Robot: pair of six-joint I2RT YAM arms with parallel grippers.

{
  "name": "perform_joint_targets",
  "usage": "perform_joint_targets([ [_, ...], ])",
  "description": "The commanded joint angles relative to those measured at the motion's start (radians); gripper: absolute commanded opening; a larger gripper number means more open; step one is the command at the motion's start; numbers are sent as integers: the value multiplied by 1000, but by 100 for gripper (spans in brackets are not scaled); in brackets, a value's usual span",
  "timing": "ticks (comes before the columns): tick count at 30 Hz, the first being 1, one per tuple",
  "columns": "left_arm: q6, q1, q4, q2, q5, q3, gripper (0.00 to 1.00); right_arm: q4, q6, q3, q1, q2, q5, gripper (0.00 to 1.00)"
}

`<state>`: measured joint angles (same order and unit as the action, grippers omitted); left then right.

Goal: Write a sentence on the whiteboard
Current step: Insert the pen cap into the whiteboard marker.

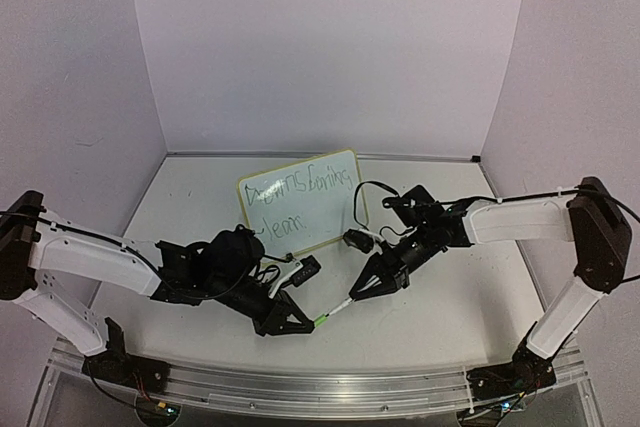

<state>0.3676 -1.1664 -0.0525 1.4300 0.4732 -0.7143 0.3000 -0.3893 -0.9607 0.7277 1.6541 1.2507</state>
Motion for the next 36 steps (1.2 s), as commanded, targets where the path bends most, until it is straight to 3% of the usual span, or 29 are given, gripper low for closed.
perform_joint_targets([
  [1,-3,-4,-48,-5,12,-36,0,-9,21,-36,12,18,12,0],
  [22,-4,-4,-52,-31,-7,-26,0,-9,23,-56,38,41,14,0],
  [36,13,-4,-83,-47,-5,5,0,-7,-14,-36,-17,-84,-13,0],
])
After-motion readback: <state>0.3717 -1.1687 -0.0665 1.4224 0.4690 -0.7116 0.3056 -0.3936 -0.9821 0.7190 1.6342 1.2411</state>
